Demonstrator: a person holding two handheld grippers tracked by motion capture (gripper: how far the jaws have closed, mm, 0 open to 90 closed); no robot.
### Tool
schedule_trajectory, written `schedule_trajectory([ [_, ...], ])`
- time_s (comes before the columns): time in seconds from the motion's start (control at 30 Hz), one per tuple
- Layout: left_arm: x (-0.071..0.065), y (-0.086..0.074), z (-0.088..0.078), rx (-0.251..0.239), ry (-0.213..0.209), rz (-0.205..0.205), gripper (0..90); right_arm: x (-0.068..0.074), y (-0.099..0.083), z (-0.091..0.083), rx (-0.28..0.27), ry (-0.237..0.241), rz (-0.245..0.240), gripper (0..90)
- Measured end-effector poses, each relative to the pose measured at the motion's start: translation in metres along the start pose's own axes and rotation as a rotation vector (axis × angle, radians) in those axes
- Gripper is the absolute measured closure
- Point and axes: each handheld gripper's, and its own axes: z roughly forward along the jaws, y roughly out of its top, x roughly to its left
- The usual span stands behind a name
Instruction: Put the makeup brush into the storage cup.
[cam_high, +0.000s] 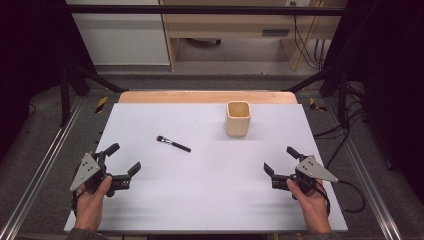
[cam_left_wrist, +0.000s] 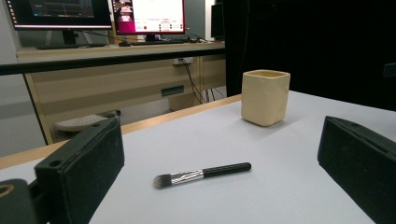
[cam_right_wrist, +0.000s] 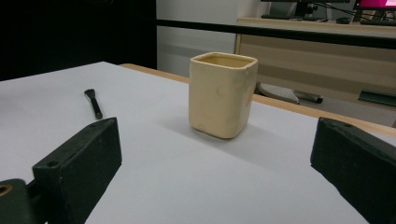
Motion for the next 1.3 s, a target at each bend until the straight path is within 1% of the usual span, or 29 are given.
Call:
schedule_trajectory([
  [0.17, 0.000, 0.000, 0.001, 0.003, -0.004, 0.000, 0.3, 0.000, 0.000, 0.000, 0.000, -0.001, -0.001, 2.3],
  [0.27, -0.001, -0.001, 0.001, 0.005, -0.010, 0.004, 0.3, 0.001, 0.000, -0.001, -0.005, 0.000, 0.001, 2.3],
  [0.37, -0.001, -0.001, 0.002, 0.011, -0.013, 0.010, 0.3, 0.002, 0.002, -0.001, -0.003, -0.001, 0.013, 2.5],
  [0.43, -0.001, -0.001, 0.003, 0.015, -0.012, 0.014, 0.3, 0.002, 0.002, -0.002, 0.000, -0.005, 0.010, 2.5],
  [0.47, -0.001, -0.001, 0.003, 0.014, -0.011, 0.014, 0.3, 0.004, 0.003, -0.001, 0.020, -0.011, 0.016, 2.4],
  [0.53, 0.000, -0.001, 0.002, 0.005, -0.007, 0.005, 0.3, 0.004, 0.003, -0.001, 0.025, -0.010, 0.009, 2.4],
  [0.6, 0.001, -0.001, 0.001, 0.008, -0.002, 0.005, 0.3, 0.007, 0.006, 0.001, 0.053, -0.020, 0.009, 2.3],
  [0.67, 0.002, -0.002, 0.001, 0.011, 0.001, 0.005, 0.3, 0.011, 0.012, 0.004, 0.067, 0.003, -0.011, 2.3],
  [0.73, 0.003, -0.003, 0.002, 0.011, 0.004, 0.001, 0.3, 0.015, 0.017, 0.006, 0.086, 0.014, -0.031, 2.7],
  [0.8, 0.004, -0.003, 0.002, 0.014, 0.000, 0.003, 0.3, 0.020, 0.023, 0.010, 0.116, 0.029, -0.041, 3.1],
  [0.87, 0.005, -0.003, 0.003, 0.009, -0.003, -0.002, 0.3, 0.024, 0.028, 0.015, 0.144, 0.041, -0.070, 3.4],
  [0.93, 0.006, -0.003, 0.002, -0.001, -0.001, -0.015, 0.3, 0.028, 0.034, 0.021, 0.172, 0.058, -0.078, 3.6],
  [1.07, 0.008, -0.004, 0.002, 0.005, 0.002, -0.014, 0.3, 0.033, 0.043, 0.032, 0.211, 0.080, -0.083, 4.2],
  [1.1, 0.008, -0.004, 0.002, 0.005, 0.002, -0.014, 0.3, 0.036, 0.047, 0.039, 0.223, 0.094, -0.090, 4.4],
  [1.17, 0.008, -0.004, 0.003, 0.005, 0.000, -0.017, 0.3, 0.039, 0.053, 0.046, 0.239, 0.109, -0.101, 4.8],
  [1.3, 0.006, -0.004, 0.004, 0.013, -0.005, -0.009, 0.3, 0.046, 0.061, 0.061, 0.275, 0.138, -0.119, 5.5],
])
